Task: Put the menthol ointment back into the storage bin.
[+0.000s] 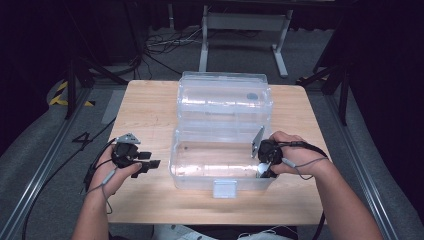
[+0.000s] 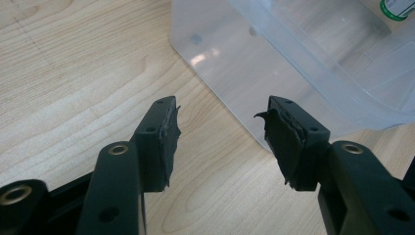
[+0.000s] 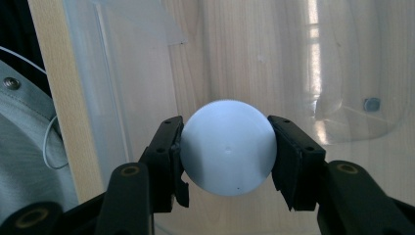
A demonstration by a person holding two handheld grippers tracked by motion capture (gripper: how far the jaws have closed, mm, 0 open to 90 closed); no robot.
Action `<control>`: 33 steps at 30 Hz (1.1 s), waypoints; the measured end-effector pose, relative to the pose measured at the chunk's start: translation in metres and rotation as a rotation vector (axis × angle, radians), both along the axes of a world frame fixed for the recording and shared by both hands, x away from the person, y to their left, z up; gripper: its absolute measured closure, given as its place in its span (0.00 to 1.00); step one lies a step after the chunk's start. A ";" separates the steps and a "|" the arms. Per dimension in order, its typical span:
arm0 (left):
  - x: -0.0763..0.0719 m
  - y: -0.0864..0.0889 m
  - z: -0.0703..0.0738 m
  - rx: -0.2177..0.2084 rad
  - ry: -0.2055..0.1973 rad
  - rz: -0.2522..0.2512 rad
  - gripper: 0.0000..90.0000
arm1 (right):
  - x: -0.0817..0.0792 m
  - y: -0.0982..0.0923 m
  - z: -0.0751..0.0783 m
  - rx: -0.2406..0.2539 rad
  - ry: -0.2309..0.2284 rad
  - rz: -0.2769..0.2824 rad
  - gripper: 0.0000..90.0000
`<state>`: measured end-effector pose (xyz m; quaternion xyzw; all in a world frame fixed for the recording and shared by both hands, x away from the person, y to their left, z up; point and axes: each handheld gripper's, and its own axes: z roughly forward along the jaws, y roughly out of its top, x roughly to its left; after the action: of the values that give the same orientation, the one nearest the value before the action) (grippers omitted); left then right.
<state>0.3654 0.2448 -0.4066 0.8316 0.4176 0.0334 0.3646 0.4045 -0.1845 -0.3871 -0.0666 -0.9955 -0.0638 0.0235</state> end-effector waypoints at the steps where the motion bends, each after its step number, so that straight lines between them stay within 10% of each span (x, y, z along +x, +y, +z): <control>1: 0.000 0.000 0.000 0.000 0.000 0.000 0.52 | 0.000 0.000 0.000 0.000 0.000 0.000 0.56; 33: 0.000 0.001 -0.001 0.004 0.005 0.002 0.52 | 0.001 0.008 -0.012 -0.052 -0.011 0.009 0.56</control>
<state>0.3657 0.2461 -0.4078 0.8320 0.4193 0.0327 0.3619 0.4059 -0.1765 -0.3992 -0.0622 -0.9972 -0.0380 0.0165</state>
